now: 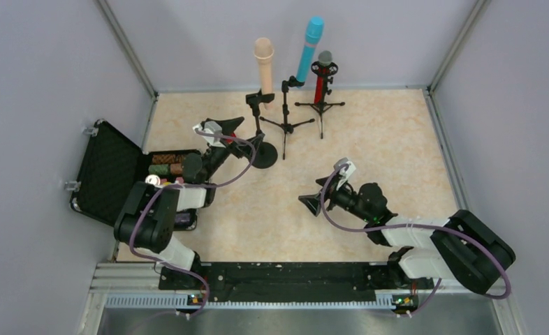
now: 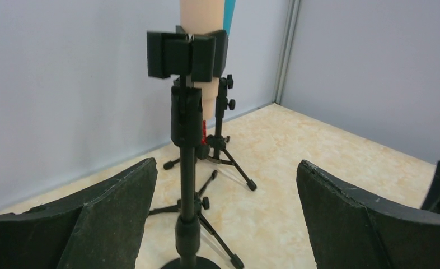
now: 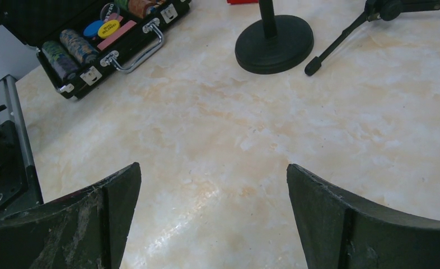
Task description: Attach the microphones to the stand
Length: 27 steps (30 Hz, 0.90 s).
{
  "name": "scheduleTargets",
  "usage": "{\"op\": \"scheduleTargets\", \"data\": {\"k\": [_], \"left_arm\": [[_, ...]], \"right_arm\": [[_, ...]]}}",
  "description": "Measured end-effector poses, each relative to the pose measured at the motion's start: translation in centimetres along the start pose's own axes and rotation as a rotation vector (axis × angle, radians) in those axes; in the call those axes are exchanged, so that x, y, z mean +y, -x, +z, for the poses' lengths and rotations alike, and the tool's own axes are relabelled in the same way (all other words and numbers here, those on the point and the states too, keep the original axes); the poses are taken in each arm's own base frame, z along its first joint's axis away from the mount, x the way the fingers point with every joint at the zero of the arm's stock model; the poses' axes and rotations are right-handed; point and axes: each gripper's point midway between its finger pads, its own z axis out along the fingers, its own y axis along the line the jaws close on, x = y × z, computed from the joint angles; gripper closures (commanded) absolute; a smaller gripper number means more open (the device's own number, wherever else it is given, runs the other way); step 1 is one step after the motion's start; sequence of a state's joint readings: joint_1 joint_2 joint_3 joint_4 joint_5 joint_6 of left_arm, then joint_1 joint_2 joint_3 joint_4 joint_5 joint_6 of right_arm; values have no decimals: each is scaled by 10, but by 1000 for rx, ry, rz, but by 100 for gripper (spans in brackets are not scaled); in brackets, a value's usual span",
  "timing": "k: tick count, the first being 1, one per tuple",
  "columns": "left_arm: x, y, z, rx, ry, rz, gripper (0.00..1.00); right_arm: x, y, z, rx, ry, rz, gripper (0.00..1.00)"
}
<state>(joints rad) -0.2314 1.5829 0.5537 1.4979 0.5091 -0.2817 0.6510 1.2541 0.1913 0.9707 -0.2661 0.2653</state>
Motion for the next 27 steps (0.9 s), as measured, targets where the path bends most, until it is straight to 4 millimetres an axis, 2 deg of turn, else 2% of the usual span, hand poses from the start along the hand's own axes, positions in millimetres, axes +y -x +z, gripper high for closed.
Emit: {"op": "scheduleTargets", "data": {"k": [7, 13, 20, 27], "left_arm": [[-15, -16, -31, 86, 35, -130, 1], [-18, -26, -49, 200, 107, -213, 1], [-10, -56, -70, 437, 250, -325, 1], [2, -62, -94, 563, 406, -333, 1]], "right_arm": [[5, 11, 2, -26, 23, 20, 1], [-2, 18, 1, -41, 11, 76, 1], [-25, 35, -6, -92, -29, 173, 1], [-57, 51, -24, -132, -126, 227, 1]]}}
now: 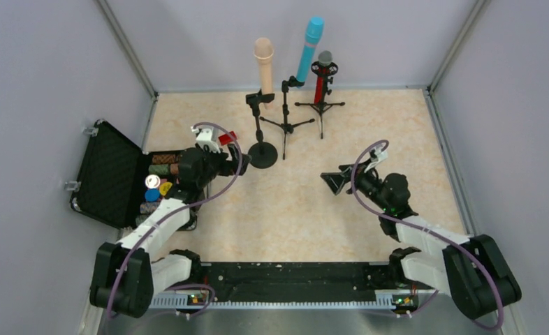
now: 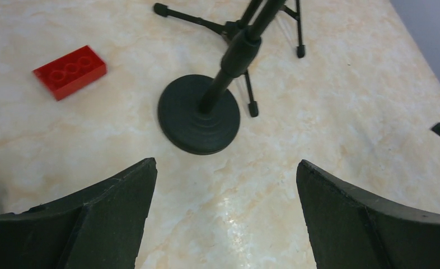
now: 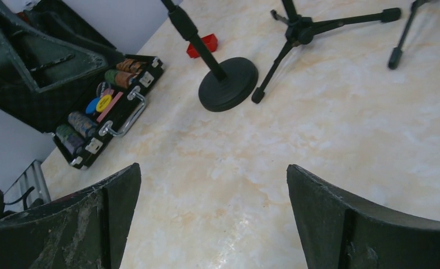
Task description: Attach the microphones to the stand
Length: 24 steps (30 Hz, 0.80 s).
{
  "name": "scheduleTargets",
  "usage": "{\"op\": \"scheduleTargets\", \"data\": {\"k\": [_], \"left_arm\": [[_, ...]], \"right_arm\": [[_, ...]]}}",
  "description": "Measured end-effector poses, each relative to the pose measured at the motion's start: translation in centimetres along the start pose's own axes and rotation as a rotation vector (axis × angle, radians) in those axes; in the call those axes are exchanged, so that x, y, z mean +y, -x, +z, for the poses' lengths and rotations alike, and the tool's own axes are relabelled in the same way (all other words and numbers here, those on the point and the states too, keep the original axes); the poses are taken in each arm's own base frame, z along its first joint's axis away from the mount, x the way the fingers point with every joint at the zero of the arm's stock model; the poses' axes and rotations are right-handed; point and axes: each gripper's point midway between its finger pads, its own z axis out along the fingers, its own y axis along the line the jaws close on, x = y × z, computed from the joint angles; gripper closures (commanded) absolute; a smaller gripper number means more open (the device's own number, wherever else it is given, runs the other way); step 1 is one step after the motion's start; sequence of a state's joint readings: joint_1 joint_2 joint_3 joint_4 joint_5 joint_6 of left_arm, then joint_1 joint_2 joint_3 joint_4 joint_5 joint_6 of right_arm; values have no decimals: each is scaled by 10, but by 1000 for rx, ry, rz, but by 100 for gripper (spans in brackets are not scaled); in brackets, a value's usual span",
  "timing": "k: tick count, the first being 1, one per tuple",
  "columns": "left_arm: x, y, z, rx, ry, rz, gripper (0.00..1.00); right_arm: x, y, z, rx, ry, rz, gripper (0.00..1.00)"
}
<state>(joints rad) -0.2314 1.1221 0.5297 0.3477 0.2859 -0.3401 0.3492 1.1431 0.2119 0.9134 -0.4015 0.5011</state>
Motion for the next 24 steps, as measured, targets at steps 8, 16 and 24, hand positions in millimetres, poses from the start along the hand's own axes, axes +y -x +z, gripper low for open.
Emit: {"op": "scheduleTargets", "data": {"k": [8, 16, 24], "left_arm": [[39, 5, -17, -6, 236, 63, 1], [71, 14, -28, -40, 411, 154, 1], [105, 1, -36, -77, 545, 248, 1]], "right_arm": [[-24, 38, -17, -28, -179, -138, 1], [-69, 38, -40, 37, -419, -254, 1], [-103, 30, -61, 54, -596, -310, 1]]}}
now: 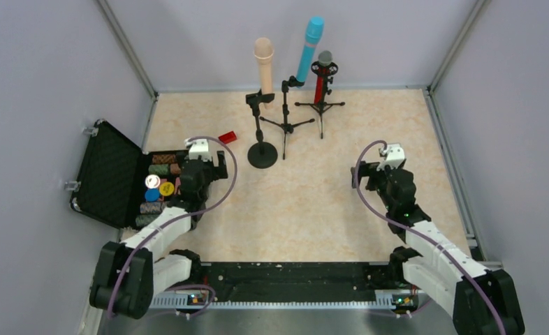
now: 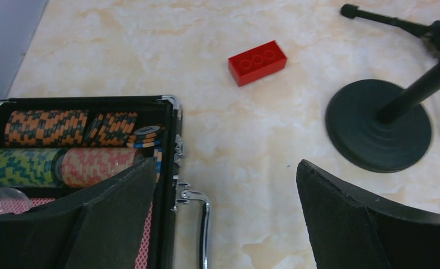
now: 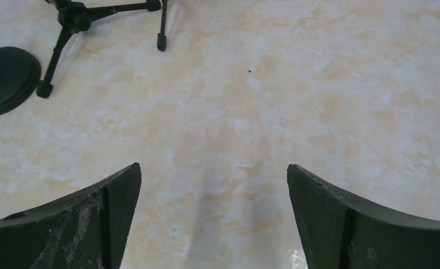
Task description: Attach the microphones to the stand
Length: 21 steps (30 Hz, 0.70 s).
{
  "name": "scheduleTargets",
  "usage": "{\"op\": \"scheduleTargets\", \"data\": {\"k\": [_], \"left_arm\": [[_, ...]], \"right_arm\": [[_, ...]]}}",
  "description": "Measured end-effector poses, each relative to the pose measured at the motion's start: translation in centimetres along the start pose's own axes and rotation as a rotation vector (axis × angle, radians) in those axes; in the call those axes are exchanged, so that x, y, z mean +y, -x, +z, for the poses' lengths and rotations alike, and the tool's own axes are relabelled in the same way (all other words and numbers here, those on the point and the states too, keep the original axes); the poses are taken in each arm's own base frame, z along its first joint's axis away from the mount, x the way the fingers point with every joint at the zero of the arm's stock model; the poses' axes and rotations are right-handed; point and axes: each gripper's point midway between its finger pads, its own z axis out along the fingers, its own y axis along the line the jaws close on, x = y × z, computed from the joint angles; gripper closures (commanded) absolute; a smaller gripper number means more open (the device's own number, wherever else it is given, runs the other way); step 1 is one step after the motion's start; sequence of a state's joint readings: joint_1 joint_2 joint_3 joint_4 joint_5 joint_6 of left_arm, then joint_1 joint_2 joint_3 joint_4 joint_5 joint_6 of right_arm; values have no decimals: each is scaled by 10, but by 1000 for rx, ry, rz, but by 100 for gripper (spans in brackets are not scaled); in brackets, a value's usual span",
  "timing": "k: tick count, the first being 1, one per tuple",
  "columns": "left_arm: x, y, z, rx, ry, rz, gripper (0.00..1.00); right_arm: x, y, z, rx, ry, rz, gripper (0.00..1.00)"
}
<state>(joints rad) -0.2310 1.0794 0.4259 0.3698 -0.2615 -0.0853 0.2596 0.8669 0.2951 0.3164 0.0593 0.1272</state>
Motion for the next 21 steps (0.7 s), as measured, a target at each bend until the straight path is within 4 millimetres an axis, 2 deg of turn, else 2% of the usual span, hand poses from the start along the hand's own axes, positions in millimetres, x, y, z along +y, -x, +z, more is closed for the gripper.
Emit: {"op": "scheduleTargets", "data": {"k": [5, 11, 16, 21], "left_arm": [[15, -30, 4, -14, 55, 83, 1], [26, -45, 14, -52, 106, 166, 1], [37, -45, 22, -69, 150, 181, 1], [46, -32, 24, -124, 148, 147, 1]], "right_arm": [[-20, -9, 2, -44, -89, -46, 1], [-51, -48, 1, -24, -210, -74, 1], [-57, -41, 10, -63, -225, -115, 1], [-71, -30, 23, -77, -254, -118, 1]]}}
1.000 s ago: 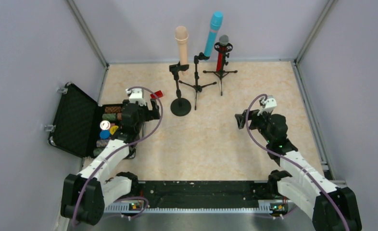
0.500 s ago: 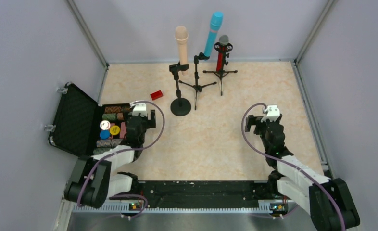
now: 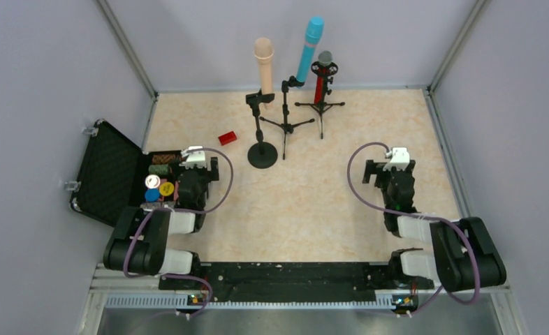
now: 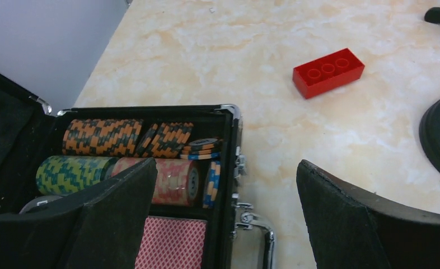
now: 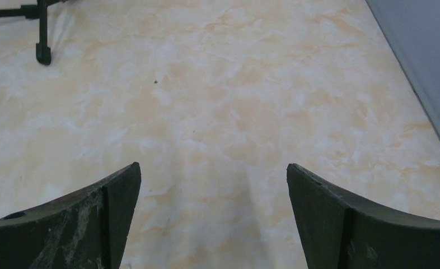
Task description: Attach the microphones to the stand
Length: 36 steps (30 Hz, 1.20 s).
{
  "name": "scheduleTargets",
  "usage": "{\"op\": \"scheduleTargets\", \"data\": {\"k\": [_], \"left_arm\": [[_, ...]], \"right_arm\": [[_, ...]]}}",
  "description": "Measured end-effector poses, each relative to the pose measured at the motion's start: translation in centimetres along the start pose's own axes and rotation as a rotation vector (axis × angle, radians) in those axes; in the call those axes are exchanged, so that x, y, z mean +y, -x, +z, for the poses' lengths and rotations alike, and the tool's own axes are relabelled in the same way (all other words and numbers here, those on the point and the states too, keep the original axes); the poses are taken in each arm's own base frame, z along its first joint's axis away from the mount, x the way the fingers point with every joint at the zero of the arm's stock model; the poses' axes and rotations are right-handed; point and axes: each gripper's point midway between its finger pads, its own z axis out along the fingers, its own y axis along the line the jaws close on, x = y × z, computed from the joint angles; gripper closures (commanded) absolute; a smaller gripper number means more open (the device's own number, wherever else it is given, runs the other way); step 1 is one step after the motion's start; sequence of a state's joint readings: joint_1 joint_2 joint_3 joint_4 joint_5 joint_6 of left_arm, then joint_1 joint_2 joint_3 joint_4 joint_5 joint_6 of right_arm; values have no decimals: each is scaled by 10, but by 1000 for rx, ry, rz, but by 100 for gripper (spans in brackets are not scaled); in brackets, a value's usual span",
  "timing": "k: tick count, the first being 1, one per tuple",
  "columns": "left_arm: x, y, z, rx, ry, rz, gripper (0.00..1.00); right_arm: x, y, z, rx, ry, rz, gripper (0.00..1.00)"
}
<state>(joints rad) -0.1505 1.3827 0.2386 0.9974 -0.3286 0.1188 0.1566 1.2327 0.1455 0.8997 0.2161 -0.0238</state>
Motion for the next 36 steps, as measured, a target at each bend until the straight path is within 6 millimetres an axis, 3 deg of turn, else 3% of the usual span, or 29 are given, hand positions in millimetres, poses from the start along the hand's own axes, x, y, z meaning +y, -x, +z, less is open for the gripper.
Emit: {"op": "scheduleTargets", "data": {"k": [3, 6, 8, 10, 12, 21, 36], "left_arm": [[8, 3, -1, -52, -16, -53, 1], [16, -14, 4, -14, -4, -70, 3], [13, -18, 4, 3, -18, -81, 3], [12, -16, 5, -1, -24, -85, 1], [11, -13, 7, -8, -27, -89, 1], [13, -6, 16, -6, -21, -115, 1], [13, -13, 15, 25, -29, -117, 1]], "right_arm": [[-10, 12, 17, -8, -9, 16, 1], [-20, 18, 24, -50, -16, 38, 1], [-28, 11, 22, -80, -34, 68, 1], [-33, -11, 15, -34, -45, 78, 1], [-32, -18, 12, -15, -33, 85, 1], [-30, 0, 21, -66, -22, 107, 1], [-28, 0, 21, -65, -16, 107, 1]]}}
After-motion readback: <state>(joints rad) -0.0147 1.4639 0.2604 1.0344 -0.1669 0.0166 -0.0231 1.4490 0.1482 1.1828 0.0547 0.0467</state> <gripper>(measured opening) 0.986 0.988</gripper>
